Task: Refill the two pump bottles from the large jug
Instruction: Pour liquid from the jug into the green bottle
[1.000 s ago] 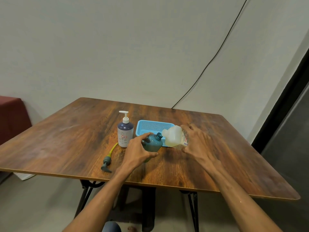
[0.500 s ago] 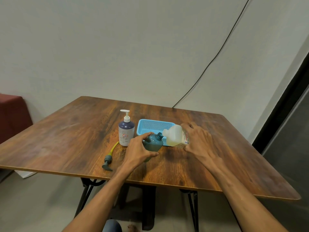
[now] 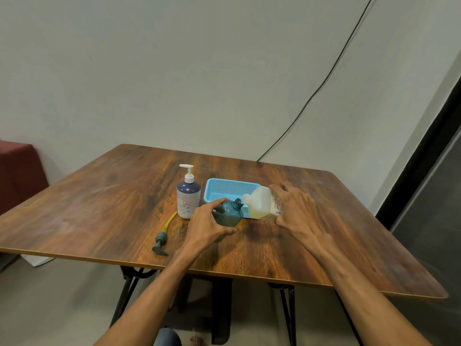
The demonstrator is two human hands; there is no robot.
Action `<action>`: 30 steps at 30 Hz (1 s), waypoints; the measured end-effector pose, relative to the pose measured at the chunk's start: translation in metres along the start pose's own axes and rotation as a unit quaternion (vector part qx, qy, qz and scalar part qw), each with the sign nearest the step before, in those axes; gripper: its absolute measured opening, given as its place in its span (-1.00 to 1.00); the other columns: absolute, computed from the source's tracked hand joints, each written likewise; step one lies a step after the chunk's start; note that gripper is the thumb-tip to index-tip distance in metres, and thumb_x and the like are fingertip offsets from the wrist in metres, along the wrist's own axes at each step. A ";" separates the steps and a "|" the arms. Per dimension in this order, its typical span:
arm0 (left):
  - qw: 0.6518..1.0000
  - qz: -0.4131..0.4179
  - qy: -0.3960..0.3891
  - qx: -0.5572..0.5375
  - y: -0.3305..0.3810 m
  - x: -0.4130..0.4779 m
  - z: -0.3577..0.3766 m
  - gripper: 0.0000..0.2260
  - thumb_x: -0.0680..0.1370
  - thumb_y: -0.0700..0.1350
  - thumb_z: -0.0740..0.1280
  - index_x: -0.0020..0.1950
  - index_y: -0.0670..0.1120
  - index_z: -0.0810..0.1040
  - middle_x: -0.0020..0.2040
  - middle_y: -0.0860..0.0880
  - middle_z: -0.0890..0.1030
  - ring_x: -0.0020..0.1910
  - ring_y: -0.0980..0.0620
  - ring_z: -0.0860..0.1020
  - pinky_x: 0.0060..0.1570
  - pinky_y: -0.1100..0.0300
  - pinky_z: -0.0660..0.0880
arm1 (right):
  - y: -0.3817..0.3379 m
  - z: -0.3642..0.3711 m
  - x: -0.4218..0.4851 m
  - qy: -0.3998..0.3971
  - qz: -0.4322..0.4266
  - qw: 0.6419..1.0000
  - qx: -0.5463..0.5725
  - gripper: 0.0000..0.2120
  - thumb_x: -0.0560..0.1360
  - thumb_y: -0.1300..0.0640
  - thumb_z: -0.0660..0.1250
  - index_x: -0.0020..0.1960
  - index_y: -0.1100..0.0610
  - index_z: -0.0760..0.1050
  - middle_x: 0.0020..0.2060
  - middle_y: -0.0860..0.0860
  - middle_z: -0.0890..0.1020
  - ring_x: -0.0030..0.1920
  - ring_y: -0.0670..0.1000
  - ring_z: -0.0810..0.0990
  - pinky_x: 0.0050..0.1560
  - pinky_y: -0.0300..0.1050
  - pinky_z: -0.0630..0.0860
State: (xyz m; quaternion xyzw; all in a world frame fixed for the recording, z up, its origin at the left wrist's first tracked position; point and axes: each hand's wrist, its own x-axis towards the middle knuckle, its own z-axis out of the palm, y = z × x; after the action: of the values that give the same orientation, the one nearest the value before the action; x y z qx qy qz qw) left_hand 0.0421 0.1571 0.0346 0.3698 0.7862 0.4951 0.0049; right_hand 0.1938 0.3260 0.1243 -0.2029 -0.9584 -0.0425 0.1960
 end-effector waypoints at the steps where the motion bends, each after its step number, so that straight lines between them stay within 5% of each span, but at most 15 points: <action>1: 1.000 0.000 0.000 0.001 0.000 0.000 0.000 -0.23 0.26 -0.01 0.63 0.43 0.02 0.44 0.19 0.04 0.55 0.09 0.11 0.51 -0.02 0.36 0.48 | 0.000 0.000 0.000 0.000 0.000 1.000 0.000 -0.31 0.34 -0.03 0.52 0.42 0.00 0.40 0.20 0.04 0.53 0.10 0.11 0.57 0.09 0.08 0.55; 30: 1.000 0.004 -0.002 -0.003 0.004 0.000 0.002 -0.24 0.27 -0.04 0.63 0.42 0.00 0.43 0.19 0.01 0.55 0.09 0.12 0.49 -0.06 0.44 0.42 | 0.000 -0.006 0.000 -0.004 0.003 0.999 -0.032 -0.28 0.35 -0.09 0.52 0.44 -0.04 0.35 0.13 0.02 0.51 0.05 0.10 0.58 0.04 0.03 0.54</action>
State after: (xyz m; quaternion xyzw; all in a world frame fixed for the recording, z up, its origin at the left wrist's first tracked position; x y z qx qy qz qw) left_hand 0.0454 0.1597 0.0369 0.3742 0.7831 0.4966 0.0059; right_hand 0.1961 0.3248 0.1298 -0.2119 -0.9569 -0.0720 0.1852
